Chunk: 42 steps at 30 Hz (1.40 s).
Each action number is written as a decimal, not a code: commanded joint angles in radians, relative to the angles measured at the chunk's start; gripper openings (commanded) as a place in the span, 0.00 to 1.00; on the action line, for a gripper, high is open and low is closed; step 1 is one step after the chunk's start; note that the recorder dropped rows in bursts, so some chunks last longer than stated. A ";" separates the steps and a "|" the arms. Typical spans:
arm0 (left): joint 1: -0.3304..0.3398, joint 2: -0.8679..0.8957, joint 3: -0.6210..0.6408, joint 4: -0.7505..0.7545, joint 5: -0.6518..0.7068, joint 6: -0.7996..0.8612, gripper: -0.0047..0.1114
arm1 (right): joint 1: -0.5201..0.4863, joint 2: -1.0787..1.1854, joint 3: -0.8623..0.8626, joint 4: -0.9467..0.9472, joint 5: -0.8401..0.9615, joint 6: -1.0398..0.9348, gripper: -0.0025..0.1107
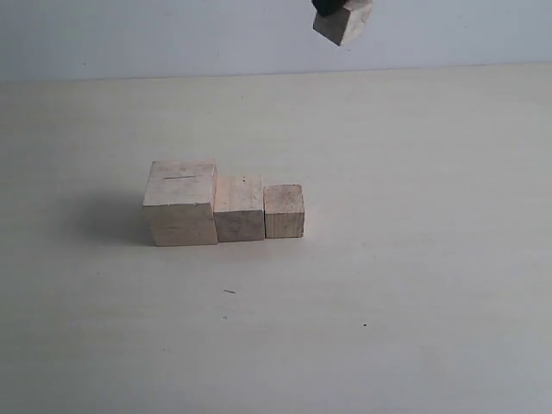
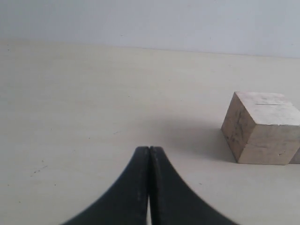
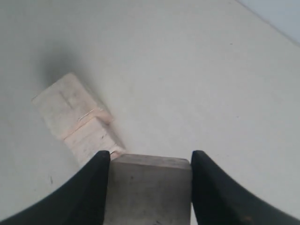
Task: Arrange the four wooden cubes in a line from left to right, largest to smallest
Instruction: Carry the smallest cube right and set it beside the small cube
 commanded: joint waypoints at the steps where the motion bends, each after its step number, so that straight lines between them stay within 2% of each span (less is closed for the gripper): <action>1: -0.007 -0.004 -0.001 -0.003 -0.007 -0.001 0.04 | -0.051 -0.125 0.267 0.119 -0.001 -0.300 0.02; 4: -0.007 -0.004 -0.001 -0.003 -0.007 -0.001 0.04 | -0.051 -0.161 0.441 0.102 -0.060 -0.463 0.02; 5: -0.007 -0.004 -0.001 -0.003 -0.007 -0.001 0.04 | -0.041 -0.157 0.543 0.123 -0.094 -0.615 0.02; 8: -0.007 -0.004 -0.001 -0.003 -0.007 -0.001 0.04 | -0.024 -0.123 0.652 0.122 -0.127 -0.925 0.02; 10: -0.007 -0.004 -0.001 -0.003 -0.007 -0.001 0.04 | -0.019 -0.095 0.695 0.110 -0.148 -1.049 0.02; 16: -0.007 -0.004 -0.001 -0.003 -0.007 -0.001 0.04 | -0.019 -0.053 0.713 0.158 -0.231 -1.047 0.02; 20: -0.007 -0.004 -0.001 -0.003 -0.007 -0.001 0.04 | -0.019 -0.027 0.713 0.243 -0.362 -1.151 0.02; 25: -0.007 -0.004 -0.001 -0.003 -0.007 -0.001 0.04 | -0.019 0.051 0.713 0.282 -0.359 -1.214 0.03; 30: -0.007 -0.004 -0.001 -0.003 -0.007 -0.001 0.04 | -0.019 0.074 0.713 0.381 -0.363 -1.261 0.23; 32: -0.007 -0.004 -0.001 -0.003 -0.007 -0.001 0.04 | -0.019 0.074 0.713 0.399 -0.381 -1.261 0.38; 35: -0.007 -0.004 -0.001 -0.003 -0.007 -0.001 0.04 | -0.019 0.075 0.713 0.401 -0.379 -1.259 0.50; 37: -0.007 -0.004 -0.001 -0.003 -0.007 -0.001 0.04 | -0.019 0.081 0.713 0.401 -0.379 -1.249 0.54; 42: -0.007 -0.004 -0.001 -0.003 -0.007 -0.001 0.04 | -0.019 0.092 0.713 0.401 -0.357 -1.242 0.55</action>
